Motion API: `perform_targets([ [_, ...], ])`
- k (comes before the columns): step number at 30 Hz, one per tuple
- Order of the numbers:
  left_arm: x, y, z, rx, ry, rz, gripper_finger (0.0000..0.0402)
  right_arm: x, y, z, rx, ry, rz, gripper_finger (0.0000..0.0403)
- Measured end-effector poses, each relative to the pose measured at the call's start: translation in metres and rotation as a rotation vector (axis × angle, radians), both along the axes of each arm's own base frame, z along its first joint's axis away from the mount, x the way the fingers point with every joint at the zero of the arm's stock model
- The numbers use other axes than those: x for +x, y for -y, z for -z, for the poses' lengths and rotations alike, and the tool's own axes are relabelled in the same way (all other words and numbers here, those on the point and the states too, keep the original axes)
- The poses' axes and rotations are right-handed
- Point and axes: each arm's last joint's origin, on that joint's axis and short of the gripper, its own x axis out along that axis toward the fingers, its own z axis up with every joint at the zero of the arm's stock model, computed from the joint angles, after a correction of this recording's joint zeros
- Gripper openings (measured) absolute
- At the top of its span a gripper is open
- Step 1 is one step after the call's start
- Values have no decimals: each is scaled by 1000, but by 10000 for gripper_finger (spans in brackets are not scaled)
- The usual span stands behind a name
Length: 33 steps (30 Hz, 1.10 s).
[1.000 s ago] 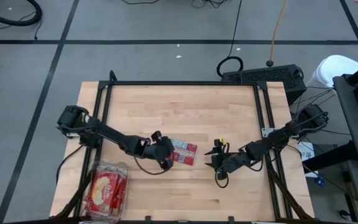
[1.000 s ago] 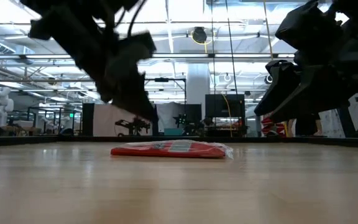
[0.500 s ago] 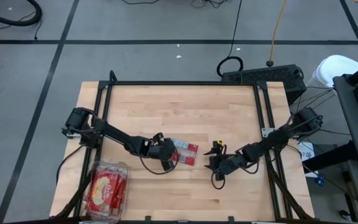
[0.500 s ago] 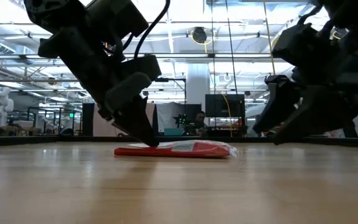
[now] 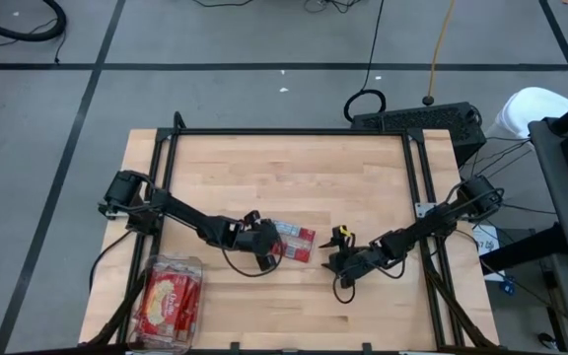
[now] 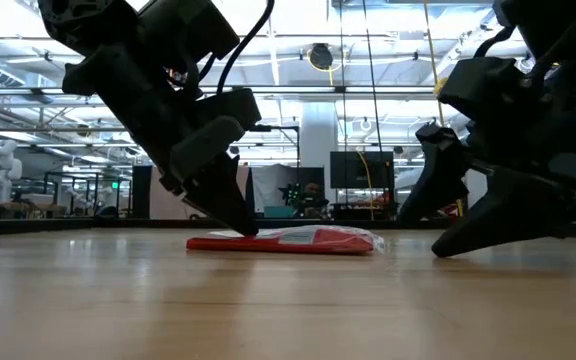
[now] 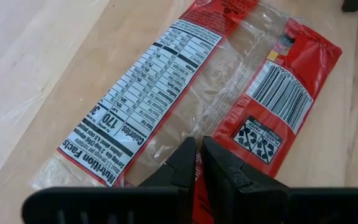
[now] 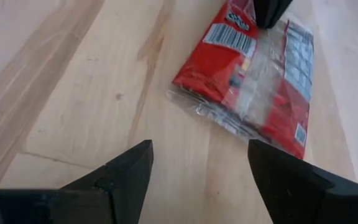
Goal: Sort popcorn bags into baskets
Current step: Put the popcorn bag into the transparent bin
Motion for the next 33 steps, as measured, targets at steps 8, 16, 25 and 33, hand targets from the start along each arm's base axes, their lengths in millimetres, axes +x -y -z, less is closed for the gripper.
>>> perform_targets([
  [8,0,0,0,-3,7,1,33,3,5,-2,-180,21,-53,261],
  [16,3,1,-1,-15,36,12,33,12,22,-3,-265,0,-115,249],
  [25,5,1,-3,9,61,61,33,19,35,-4,-309,-15,-274,235],
  [33,7,-5,-4,21,65,65,33,23,43,-4,-403,-24,-477,182],
])
